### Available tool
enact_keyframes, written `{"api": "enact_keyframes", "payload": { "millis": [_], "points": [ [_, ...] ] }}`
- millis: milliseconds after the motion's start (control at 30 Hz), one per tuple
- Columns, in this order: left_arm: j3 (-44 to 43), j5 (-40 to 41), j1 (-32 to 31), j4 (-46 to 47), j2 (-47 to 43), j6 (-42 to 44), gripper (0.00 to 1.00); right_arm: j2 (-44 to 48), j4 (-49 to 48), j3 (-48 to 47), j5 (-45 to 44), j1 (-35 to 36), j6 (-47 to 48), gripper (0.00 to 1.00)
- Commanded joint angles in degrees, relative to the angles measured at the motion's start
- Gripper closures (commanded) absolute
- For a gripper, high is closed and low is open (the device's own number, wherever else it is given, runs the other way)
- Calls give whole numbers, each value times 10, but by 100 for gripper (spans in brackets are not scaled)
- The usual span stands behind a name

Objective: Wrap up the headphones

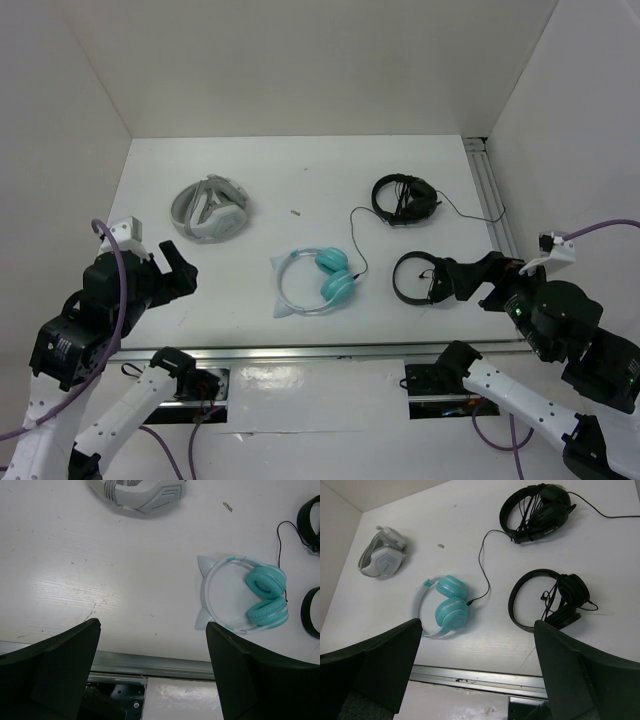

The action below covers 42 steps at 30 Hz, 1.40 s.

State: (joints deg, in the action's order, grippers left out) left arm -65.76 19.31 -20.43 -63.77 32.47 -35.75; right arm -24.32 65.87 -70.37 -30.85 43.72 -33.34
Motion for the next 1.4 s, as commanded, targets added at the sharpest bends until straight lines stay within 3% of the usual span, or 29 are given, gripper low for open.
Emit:
{"api": "enact_keyframes", "payload": {
  "millis": [0, 233, 367, 500, 700, 867, 1133, 1367],
  "points": [
    [4, -12, 2, 27, -10, 16, 0, 8, -12, -6, -5, 7, 7, 0],
    [26, -66, 2, 66, 13, 5, 0, -15, -20, 5, 1, 13, 2, 0],
    [85, -148, 2, 126, 82, -17, 0, -42, -62, 32, 23, 13, 14, 0],
    [96, -170, -5, 190, 126, -32, 0, -56, -104, 75, 54, 13, 20, 0],
    [163, -140, -81, 343, 269, -63, 0, -68, -152, 118, 80, 13, 20, 0],
    [139, -47, -164, 357, 474, -105, 0, -79, -152, 111, 90, 13, 31, 0],
    [150, -17, -179, 384, 530, -143, 1, -52, -129, 99, 96, 13, 36, 0],
    [155, -8, -173, 404, 591, -149, 18, -30, -139, 99, 125, 13, 36, 0]
  ]
}}
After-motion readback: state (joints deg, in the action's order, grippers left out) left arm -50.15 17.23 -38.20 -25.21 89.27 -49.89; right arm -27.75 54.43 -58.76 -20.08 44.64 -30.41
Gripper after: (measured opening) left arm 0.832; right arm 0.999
